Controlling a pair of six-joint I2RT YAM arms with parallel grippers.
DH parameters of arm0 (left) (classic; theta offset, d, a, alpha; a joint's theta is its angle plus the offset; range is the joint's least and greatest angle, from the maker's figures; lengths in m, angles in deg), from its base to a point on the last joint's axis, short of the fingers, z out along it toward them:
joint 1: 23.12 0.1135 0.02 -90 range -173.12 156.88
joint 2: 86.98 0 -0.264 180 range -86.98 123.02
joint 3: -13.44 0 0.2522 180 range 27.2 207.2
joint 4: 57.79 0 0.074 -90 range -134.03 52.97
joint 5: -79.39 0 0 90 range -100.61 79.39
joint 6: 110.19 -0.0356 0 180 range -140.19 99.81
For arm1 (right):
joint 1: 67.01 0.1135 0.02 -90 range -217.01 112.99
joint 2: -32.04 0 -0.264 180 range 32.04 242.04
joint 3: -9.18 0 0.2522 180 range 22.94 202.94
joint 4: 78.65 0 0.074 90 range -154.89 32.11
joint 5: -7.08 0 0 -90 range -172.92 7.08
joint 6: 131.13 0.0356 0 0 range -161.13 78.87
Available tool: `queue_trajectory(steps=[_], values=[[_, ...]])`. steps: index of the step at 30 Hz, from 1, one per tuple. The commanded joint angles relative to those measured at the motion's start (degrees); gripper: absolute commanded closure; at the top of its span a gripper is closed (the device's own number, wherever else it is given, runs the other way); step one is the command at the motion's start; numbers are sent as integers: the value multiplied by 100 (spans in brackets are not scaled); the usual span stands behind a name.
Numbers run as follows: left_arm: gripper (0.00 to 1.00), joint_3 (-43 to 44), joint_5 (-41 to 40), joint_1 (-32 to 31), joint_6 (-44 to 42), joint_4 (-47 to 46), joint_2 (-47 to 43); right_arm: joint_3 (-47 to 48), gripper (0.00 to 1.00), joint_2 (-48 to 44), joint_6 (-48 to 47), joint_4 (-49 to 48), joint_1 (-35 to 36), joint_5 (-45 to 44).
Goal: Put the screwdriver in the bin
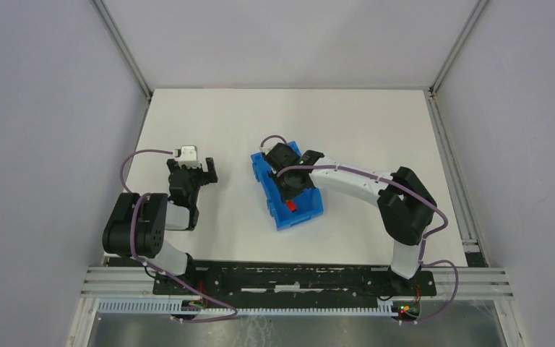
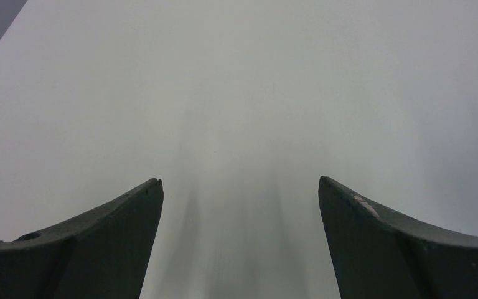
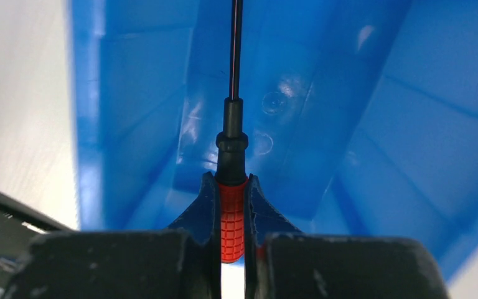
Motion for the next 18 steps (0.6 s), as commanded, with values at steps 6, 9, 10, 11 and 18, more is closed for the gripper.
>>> queue_trajectory(steps=[6, 9, 10, 11, 18], values=[[0, 18, 75, 42, 166, -182, -99, -970, 79, 272, 409, -1260, 66, -490], [0, 18, 75, 42, 166, -182, -99, -1028, 66, 291, 419, -1329, 68, -632], [0, 18, 76, 42, 166, -182, -99, -1010, 63, 282, 406, -1306, 75, -661], [0, 18, 78, 42, 166, -182, -99, -983, 62, 252, 397, -1284, 81, -692], [0, 18, 74, 42, 166, -182, -99, -471, 53, -446, 311, -960, 187, -1097]])
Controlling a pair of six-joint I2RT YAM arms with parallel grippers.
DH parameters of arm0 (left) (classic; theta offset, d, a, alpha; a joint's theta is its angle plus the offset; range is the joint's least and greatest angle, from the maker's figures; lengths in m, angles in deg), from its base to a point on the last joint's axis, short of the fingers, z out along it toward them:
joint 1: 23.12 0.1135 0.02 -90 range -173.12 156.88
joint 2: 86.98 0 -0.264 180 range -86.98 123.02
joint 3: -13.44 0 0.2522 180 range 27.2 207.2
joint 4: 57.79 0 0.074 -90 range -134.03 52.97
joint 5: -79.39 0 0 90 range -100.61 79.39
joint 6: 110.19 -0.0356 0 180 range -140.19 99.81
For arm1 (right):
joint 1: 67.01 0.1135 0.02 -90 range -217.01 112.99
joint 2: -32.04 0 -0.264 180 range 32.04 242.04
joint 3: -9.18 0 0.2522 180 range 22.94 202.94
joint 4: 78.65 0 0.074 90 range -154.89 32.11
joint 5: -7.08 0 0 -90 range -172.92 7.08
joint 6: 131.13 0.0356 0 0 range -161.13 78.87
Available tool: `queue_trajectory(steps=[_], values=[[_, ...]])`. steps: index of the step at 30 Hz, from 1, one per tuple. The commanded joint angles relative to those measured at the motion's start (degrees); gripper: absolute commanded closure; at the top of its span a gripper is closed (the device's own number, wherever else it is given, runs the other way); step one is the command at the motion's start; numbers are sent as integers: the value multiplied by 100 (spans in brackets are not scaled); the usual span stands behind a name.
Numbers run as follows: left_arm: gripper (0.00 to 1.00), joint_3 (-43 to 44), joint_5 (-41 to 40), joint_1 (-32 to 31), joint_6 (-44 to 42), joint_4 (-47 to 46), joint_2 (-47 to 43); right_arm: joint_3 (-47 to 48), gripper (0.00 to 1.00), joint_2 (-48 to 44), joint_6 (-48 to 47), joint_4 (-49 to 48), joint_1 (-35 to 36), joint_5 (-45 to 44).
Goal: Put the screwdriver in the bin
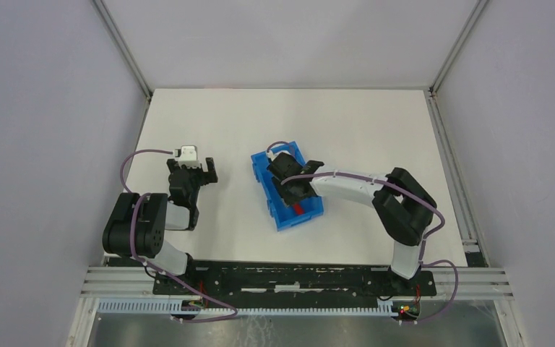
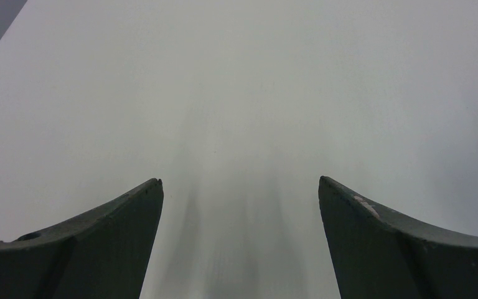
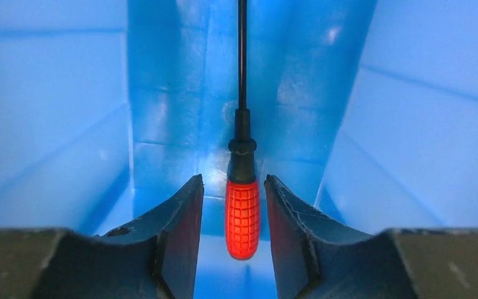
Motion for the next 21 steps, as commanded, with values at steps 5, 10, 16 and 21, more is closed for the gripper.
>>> queue_trajectory(steps=[5, 10, 16, 21], values=[[0, 18, 75, 42, 166, -182, -99, 1045, 25, -1457, -256, 448, 116, -909], [0, 18, 80, 42, 166, -182, -100, 780, 2, -2783, -839, 274, 54, -1645], [0, 18, 78, 42, 166, -182, -99, -816, 2, -4504, -1174, -164, -881, -2072], [0, 17, 75, 42, 166, -182, -99, -2542, 2, -5386, -1256, -663, -2019, -1756]])
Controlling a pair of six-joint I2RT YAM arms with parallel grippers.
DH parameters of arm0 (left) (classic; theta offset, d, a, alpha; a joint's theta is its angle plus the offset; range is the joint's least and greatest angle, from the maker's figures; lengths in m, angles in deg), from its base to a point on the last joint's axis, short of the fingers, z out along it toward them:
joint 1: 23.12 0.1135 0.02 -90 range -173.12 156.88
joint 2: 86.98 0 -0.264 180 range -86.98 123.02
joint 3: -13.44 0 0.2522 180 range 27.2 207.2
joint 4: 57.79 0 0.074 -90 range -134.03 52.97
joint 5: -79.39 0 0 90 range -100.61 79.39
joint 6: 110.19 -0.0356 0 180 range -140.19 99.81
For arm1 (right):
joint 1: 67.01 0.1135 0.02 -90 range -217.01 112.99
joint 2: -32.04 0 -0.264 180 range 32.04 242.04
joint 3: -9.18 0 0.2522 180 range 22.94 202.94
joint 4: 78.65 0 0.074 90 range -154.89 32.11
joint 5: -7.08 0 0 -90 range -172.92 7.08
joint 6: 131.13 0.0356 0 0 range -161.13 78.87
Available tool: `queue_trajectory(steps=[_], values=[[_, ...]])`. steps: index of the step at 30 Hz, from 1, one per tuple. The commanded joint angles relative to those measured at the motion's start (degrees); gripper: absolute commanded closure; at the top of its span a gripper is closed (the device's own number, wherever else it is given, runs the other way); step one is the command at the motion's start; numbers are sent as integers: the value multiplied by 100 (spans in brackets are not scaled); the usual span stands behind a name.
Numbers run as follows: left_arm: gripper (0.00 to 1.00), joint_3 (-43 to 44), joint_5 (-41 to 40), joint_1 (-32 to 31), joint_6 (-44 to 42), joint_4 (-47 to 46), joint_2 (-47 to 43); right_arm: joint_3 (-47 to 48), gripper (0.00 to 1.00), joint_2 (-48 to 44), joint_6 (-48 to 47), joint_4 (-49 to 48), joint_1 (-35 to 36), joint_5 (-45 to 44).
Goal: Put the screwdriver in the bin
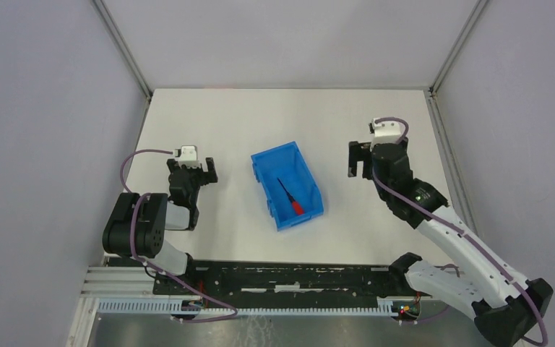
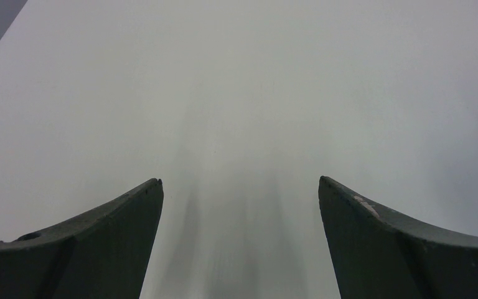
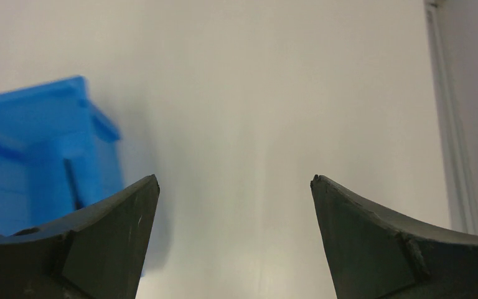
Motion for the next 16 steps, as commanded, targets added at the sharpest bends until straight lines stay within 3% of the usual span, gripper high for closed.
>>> queue_trajectory(steps=[1, 8, 16], values=[[0, 18, 75, 41, 166, -182, -99, -1458, 2, -365, -145, -348, -572, -113], [0, 18, 82, 42, 166, -183, -99, -3441, 2, -1074, 105, -1319, -648, -327], [0, 18, 79, 42, 166, -182, -99, -3755, 2, -1134, 115, -1513, -647, -405]])
